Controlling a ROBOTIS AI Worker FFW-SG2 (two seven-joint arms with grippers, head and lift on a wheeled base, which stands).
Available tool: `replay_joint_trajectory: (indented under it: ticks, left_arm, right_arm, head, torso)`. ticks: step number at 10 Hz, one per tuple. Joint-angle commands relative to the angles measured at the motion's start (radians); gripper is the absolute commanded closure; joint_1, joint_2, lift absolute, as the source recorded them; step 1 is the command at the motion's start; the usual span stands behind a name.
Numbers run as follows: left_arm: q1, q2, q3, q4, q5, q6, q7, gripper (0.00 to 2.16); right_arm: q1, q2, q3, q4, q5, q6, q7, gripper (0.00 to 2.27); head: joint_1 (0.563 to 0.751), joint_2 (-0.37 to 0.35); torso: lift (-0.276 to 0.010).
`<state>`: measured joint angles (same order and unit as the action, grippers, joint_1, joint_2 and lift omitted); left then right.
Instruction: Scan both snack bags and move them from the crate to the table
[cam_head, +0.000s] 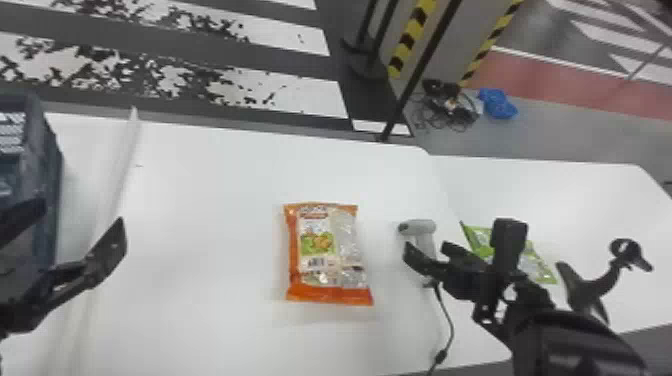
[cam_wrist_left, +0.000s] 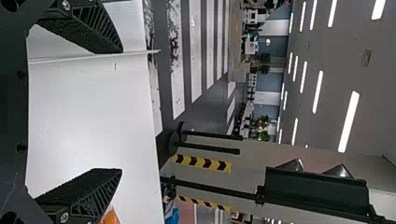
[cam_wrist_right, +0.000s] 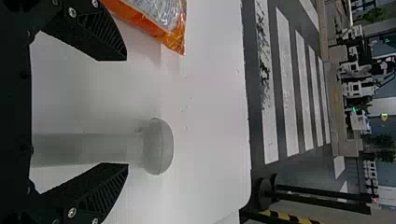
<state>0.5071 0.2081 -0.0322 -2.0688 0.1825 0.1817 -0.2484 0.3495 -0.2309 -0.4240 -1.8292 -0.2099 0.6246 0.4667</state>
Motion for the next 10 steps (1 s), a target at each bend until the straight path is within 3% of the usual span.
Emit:
replay_joint_trajectory:
  ticks: [1, 10]
  left_arm:
    - [-0.001, 0.000, 0.000, 0.003, 0.000, 0.002, 0.000, 0.09]
    - [-0.009, 0.004, 0.000, 0.018, 0.000, -0.001, 0.000, 0.09]
  right_arm:
    - [0.000, 0.002, -0.019, -0.016, -0.057, 0.083, 0.062, 0.12]
    - [-0.075, -0.012, 0.085, 0.042, -0.032, 0.286, 0.348, 0.11]
  head:
    - [0.695, -0.316]
    - [0.695, -0.185]
  torso:
    - [-0.088]
    - [-0.088]
